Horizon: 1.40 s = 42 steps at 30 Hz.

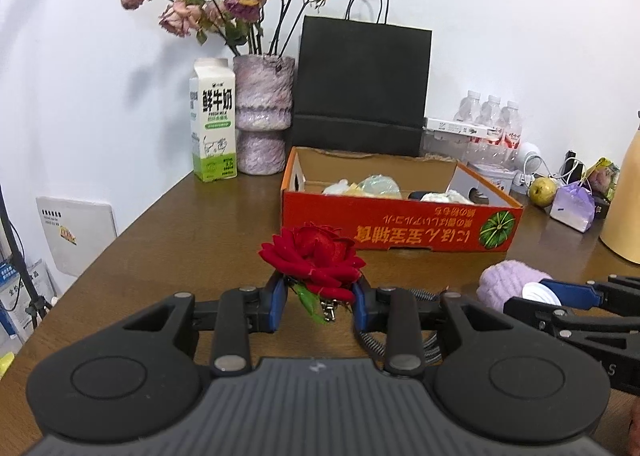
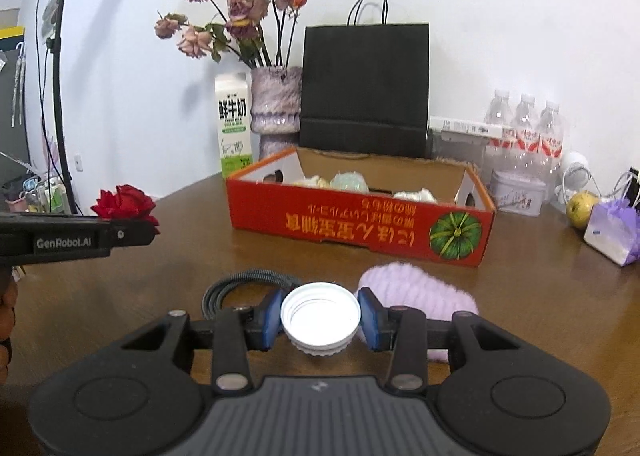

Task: Organize objects
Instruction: 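Grasp the white round lid with the right gripper, then carry the rose and white lid over the red box with both tools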

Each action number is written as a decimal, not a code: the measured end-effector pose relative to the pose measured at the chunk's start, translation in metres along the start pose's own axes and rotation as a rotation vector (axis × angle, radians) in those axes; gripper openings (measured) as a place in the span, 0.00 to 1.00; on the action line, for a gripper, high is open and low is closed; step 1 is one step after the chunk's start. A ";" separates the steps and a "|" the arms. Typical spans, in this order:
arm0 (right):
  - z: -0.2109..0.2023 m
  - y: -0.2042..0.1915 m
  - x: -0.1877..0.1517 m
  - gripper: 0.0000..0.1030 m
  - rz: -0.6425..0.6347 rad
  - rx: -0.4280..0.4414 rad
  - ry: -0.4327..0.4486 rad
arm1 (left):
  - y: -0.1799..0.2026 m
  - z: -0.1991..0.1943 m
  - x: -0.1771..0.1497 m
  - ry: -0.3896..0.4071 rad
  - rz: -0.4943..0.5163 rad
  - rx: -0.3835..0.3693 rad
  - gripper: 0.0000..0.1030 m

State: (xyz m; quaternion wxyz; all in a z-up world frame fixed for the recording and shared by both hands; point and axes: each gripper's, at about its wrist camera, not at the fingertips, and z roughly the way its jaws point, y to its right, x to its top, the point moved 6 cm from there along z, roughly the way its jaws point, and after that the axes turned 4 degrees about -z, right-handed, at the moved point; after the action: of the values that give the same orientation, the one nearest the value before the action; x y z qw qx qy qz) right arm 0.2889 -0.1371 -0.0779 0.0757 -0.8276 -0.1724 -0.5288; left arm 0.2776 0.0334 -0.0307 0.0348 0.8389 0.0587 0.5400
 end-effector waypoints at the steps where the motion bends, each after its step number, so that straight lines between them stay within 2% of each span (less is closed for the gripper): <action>1: -0.001 0.001 0.003 0.38 -0.004 0.001 0.004 | 0.002 0.000 0.003 0.000 0.003 -0.002 0.32; 17: 0.001 0.020 0.049 0.38 -0.044 0.008 0.064 | 0.035 0.016 0.039 0.024 0.023 -0.027 0.32; 32: 0.028 0.026 0.085 0.38 -0.041 0.017 0.112 | 0.046 0.039 0.069 0.063 0.036 -0.016 0.32; 42: 0.047 0.035 0.103 0.38 -0.027 0.013 0.132 | 0.050 0.056 0.088 0.095 0.007 -0.020 0.32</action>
State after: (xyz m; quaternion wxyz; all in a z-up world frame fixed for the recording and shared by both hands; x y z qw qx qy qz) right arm 0.3807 -0.1340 -0.0036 0.0852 -0.7881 -0.1814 -0.5820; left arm 0.3682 -0.0038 0.0318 0.0384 0.8120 0.0518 0.5801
